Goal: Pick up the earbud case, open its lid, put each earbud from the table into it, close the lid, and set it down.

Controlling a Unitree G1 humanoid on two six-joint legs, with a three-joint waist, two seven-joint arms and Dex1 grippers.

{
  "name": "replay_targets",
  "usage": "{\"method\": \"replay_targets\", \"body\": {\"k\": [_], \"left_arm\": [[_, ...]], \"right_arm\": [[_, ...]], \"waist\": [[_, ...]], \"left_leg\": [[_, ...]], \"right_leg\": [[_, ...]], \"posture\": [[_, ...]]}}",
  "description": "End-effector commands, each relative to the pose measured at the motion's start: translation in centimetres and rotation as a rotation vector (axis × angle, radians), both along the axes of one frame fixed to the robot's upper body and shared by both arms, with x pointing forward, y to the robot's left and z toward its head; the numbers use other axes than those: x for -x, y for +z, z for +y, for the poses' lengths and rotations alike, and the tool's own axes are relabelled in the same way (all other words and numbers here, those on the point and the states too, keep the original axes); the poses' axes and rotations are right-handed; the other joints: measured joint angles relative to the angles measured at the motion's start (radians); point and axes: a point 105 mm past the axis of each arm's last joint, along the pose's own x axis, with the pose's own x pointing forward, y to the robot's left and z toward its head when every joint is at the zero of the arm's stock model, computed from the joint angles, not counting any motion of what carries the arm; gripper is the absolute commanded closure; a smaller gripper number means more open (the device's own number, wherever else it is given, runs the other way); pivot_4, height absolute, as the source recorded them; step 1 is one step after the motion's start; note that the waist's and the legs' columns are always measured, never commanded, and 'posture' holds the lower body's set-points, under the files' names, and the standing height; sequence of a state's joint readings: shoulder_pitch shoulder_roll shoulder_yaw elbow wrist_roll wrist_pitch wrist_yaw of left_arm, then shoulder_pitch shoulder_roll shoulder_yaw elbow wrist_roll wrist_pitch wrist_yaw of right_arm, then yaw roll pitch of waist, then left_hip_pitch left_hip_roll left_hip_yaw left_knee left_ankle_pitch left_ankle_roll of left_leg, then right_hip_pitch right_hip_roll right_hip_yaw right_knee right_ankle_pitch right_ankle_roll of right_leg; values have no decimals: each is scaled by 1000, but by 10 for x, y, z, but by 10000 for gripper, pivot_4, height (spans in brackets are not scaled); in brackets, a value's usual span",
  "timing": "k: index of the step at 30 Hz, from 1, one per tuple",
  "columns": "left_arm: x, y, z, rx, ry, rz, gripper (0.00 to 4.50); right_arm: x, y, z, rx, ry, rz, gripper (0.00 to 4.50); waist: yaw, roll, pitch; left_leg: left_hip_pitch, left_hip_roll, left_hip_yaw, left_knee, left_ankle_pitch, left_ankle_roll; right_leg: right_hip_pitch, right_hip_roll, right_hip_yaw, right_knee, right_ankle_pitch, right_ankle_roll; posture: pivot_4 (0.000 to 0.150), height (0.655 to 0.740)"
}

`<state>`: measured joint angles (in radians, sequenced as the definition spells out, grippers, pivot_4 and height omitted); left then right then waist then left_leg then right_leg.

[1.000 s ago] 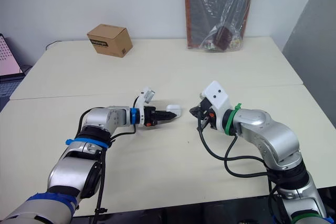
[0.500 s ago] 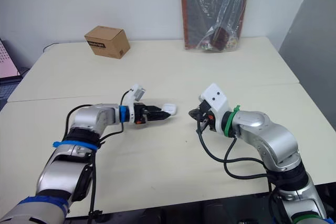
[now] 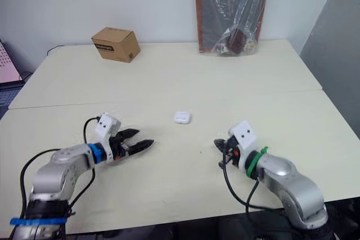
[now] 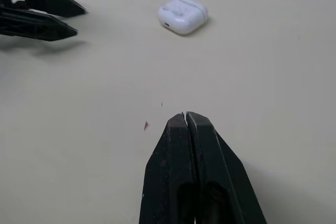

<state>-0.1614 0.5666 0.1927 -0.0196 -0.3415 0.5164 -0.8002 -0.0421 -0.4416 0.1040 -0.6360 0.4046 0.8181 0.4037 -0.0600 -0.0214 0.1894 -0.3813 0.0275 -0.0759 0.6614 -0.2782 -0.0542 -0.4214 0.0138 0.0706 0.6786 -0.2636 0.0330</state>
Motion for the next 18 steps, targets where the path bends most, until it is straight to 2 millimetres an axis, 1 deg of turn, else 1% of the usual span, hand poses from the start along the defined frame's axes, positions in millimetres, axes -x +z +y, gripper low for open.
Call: {"method": "replay_targets", "body": {"k": [1,6,9,12,15,18], "left_arm": [[8,9,7,-6,67,-80,162],[22,5,9,52,131,-105,162],[31,0,11,65,174,-89,162],[46,-11,16,80,214,-59,162],[55,-14,19,82,226,-47,162],[60,-14,20,90,229,-47,162]], "right_arm": [[10,9,1,-18,-3,-96,45000],[20,-5,-4,-9,-21,-86,45000],[21,-8,-9,-6,-42,-88,45000],[23,-11,-17,8,-56,-85,45000],[24,-13,-19,13,-55,-83,45000],[24,-16,-20,14,-54,-79,45000]], "waist": [[1,0,0],[2,0,0],[2,0,0],[3,-1,-1],[3,-1,-1],[2,-1,-1]], "left_leg": [[0,0,0,0,0,0],[2,0,1,1,0,0],[1,0,1,0,0,0],[1,0,1,0,0,0],[2,0,1,0,0,0],[3,0,1,0,0,0]], "right_leg": [[0,1,0,0,0,0],[1,2,0,1,0,0],[1,2,1,0,0,0],[1,2,1,0,0,0],[1,2,1,0,0,0],[1,2,1,0,0,0]], "posture": [[1500,7400],[1500,7400],[1500,7400],[1500,7400],[1500,7400],[1500,7400]]}}
